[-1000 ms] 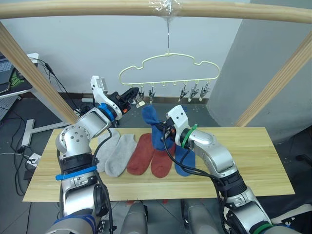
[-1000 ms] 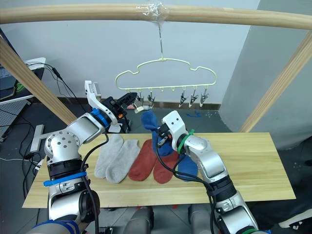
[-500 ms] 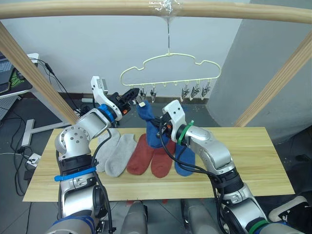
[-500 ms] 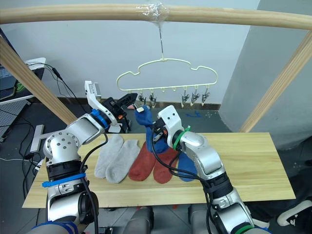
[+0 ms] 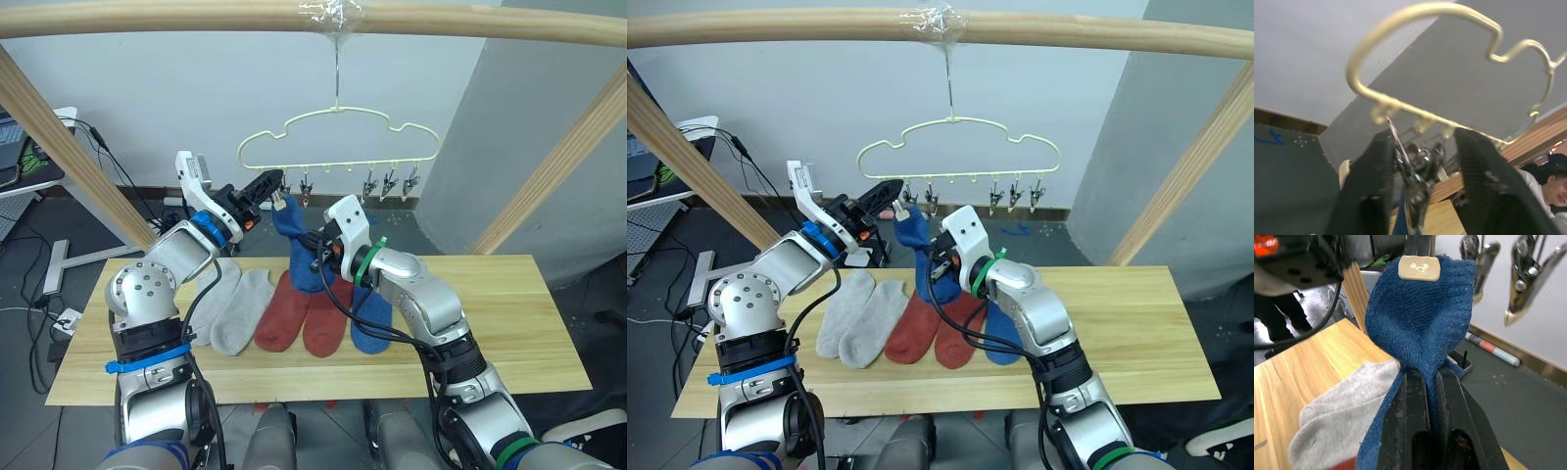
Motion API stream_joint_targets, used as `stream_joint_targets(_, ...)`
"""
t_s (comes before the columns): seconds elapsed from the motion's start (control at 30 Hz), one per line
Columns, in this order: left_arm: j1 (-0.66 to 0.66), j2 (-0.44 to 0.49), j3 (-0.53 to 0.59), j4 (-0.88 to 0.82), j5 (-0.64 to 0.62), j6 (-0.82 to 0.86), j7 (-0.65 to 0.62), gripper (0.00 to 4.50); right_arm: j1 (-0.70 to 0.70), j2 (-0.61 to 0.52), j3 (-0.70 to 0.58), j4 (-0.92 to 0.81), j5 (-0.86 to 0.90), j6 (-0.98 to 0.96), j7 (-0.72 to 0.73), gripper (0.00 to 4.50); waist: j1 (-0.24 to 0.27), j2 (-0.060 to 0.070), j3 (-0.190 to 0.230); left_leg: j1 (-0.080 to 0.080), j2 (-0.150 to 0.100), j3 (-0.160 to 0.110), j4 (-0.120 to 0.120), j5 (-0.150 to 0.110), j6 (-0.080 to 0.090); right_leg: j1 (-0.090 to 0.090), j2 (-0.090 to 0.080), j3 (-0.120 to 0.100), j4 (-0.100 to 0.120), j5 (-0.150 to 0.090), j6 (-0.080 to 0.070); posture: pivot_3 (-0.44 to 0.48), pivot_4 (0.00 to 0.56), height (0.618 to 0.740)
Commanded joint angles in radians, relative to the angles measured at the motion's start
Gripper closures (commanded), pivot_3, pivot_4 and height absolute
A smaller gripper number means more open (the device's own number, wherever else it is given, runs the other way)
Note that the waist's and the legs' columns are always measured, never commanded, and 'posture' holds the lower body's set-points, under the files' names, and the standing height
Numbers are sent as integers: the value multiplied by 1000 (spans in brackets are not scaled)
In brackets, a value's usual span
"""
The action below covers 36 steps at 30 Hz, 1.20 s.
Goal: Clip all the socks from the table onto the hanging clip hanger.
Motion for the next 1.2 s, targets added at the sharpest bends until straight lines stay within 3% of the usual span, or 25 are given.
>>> stream_joint_targets(0.03, 2, 20, 23, -53, -40, -5, 5, 1069, -15, 7, -9, -13, 16, -18, 3, 4500, 1, 0, 0, 0, 0, 0, 0, 0, 0, 0, 0, 0, 0, 0, 0, 65, 223, 740)
stream_joint_targets(0.13, 35, 59, 66, -80, -90, 24, 36, 137, -23, 13, -3, 18, 18, -31, 9, 4500, -1, 0, 0, 0, 0, 0, 0, 0, 0, 0, 0, 0, 0, 0, 0, 75, 226, 740)
stream_joint_targets(0.17, 48, 72, 77, -91, -106, 33, 46, 33, -26, 16, -2, 27, 18, -35, 10, 4500, -2, 0, 0, 0, 0, 0, 0, 0, 0, 0, 0, 0, 0, 0, -1, 75, 226, 740)
stream_joint_targets(0.47, 165, 170, 140, -161, -195, 63, 133, 33, -66, 67, -25, 156, 39, -69, 20, 4500, 22, 0, 0, 0, 1, 0, 0, 0, 0, -1, 0, -1, 0, 0, -1, 105, 225, 740)
stream_joint_targets(0.67, 191, 227, 112, -218, -189, 63, 110, 0, -108, 90, -48, 263, 47, -85, 29, 2668, 27, 0, 0, 0, 0, 0, -1, 0, 0, -1, 0, -1, 0, -1, -1, 140, 220, 740)
stream_joint_targets(0.9, 239, 248, 10, -324, -154, 48, 81, 0, -45, 26, -26, 204, 16, -89, 20, 130, 33, 0, 0, 0, 0, -1, -2, 0, 0, -1, 0, -2, -1, -1, -3, 140, 220, 740)
stream_joint_targets(1.07, 276, 257, -102, -398, -28, -13, 58, 0, 3, -38, 2, 111, -26, -95, 16, 23, 40, 0, 0, 0, 0, 0, -2, 0, 0, -1, 0, -1, -1, -1, -3, 99, 210, 740)
stream_joint_targets(1.13, 278, 232, -217, -412, 148, -149, 43, 0, 55, -116, -7, -25, -11, -61, 62, 23, 41, 0, 0, 0, 1, 0, -2, 0, 0, -2, 0, -2, 0, -1, -3, 99, 210, 740)
stream_joint_targets(1.2, 267, 199, -336, -392, 316, -294, 28, 375, 103, -188, -42, -160, 26, -31, 101, 0, 54, 0, 0, -1, 1, 0, -3, 0, 0, -1, 0, -2, -1, -4, -7, 71, 203, 740)
